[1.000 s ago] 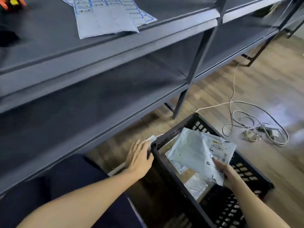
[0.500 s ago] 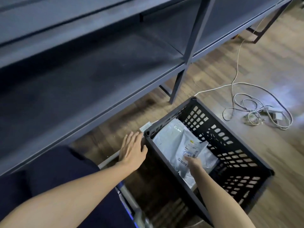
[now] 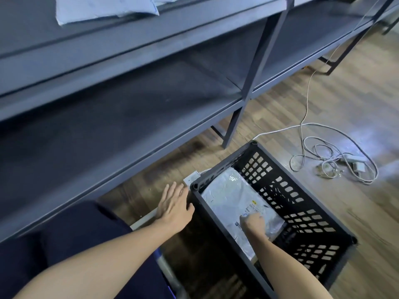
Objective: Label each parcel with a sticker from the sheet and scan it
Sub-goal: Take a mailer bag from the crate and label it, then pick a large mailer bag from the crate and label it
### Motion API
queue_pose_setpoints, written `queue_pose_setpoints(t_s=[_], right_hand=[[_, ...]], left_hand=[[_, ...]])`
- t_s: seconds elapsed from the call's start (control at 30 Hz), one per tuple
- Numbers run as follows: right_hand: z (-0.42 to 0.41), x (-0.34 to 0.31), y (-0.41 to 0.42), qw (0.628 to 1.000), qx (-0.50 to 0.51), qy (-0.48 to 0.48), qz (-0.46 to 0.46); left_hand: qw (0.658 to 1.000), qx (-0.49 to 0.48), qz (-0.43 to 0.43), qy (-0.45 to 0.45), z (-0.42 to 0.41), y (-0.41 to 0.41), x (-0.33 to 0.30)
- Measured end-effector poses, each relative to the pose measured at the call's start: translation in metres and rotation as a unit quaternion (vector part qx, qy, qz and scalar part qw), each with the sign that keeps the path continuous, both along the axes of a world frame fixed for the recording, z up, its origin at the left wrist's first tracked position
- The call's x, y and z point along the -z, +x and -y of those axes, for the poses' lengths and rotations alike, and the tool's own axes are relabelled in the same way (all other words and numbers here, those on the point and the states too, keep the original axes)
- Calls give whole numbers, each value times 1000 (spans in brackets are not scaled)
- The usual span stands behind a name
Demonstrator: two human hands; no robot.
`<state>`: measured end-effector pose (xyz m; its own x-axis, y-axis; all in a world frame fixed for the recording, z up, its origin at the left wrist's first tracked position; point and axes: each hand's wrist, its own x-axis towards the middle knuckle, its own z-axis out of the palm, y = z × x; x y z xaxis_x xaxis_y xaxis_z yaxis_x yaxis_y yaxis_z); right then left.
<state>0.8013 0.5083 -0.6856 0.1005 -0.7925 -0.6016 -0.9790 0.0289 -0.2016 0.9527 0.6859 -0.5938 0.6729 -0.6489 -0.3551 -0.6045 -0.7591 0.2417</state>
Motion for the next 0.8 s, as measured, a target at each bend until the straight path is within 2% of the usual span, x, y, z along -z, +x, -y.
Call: queue_pose_setpoints(t_s=[0.07, 0.17, 0.27, 0.43, 0.53, 0.8], right_hand=[[4, -9, 12, 997, -49, -12, 62], [4, -32, 31, 985, -142, -50, 87], [8, -61, 55, 970, -190, -107, 104], [26, -133, 96, 949, -198, -194, 148], [36, -186, 113, 937, -202, -249, 142], [13, -357, 172, 868, -218, -384, 227]], left_hand=[[1000, 22, 0, 16, 2, 1, -6], [999, 47, -4, 19, 9, 6, -18], [997, 72, 0, 3, 19, 12, -37], [990, 115, 27, -77, 41, 26, -86], [980, 135, 58, -134, 47, 32, -126], [950, 137, 162, -229, 8, 82, -273]])
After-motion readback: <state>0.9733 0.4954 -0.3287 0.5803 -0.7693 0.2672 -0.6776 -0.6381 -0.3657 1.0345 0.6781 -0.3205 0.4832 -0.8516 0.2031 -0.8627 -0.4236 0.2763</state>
